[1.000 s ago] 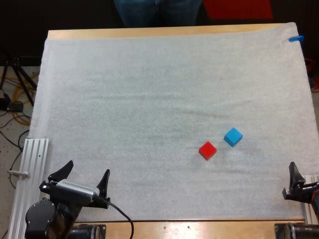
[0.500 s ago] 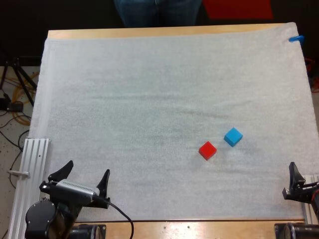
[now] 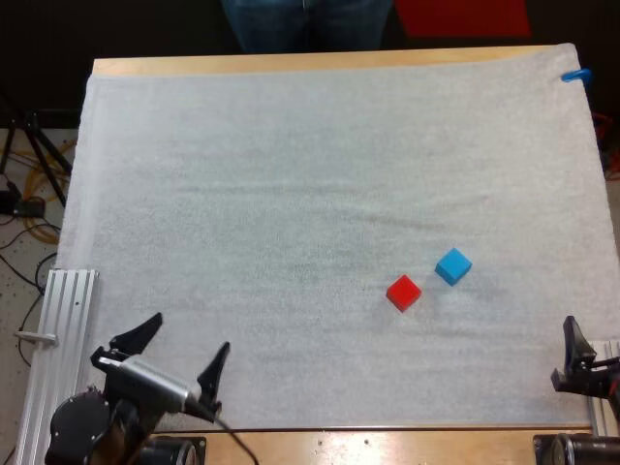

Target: Stack red cube on blue cube

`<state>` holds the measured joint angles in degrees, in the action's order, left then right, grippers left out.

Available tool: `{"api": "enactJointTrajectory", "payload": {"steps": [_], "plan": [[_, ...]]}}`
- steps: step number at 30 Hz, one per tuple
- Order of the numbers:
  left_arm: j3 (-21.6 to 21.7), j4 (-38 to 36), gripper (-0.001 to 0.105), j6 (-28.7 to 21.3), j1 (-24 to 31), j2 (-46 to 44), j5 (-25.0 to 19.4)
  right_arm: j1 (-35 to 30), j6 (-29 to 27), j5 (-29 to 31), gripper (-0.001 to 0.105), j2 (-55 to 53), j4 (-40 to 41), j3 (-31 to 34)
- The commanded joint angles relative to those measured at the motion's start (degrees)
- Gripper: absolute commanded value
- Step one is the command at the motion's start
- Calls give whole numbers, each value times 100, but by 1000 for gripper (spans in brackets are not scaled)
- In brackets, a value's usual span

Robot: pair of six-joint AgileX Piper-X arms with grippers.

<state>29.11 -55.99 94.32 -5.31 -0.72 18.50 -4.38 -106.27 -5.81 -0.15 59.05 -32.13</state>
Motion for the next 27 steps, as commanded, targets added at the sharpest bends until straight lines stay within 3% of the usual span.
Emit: {"api": "enactJointTrajectory", "payload": {"steps": [1,7,11,18,21,27], "plan": [[133,56,87,78,-155,-305,106,18,-70,-65,74,129,38,-205],[618,56,87,62,-920,509,310,18,-209,-231,74,869,354,-944],[911,56,87,5,-1528,993,315,18,-196,-701,74,1424,465,-1400],[1086,56,87,-14,-2613,1510,315,375,-326,-1139,74,2296,728,-1980],[1082,56,87,-13,-2889,1626,221,680,-325,-1139,74,2636,771,-2185],[1082,56,87,-34,-2936,1803,-31,1391,-34,-1051,74,3261,769,-2453]]}}
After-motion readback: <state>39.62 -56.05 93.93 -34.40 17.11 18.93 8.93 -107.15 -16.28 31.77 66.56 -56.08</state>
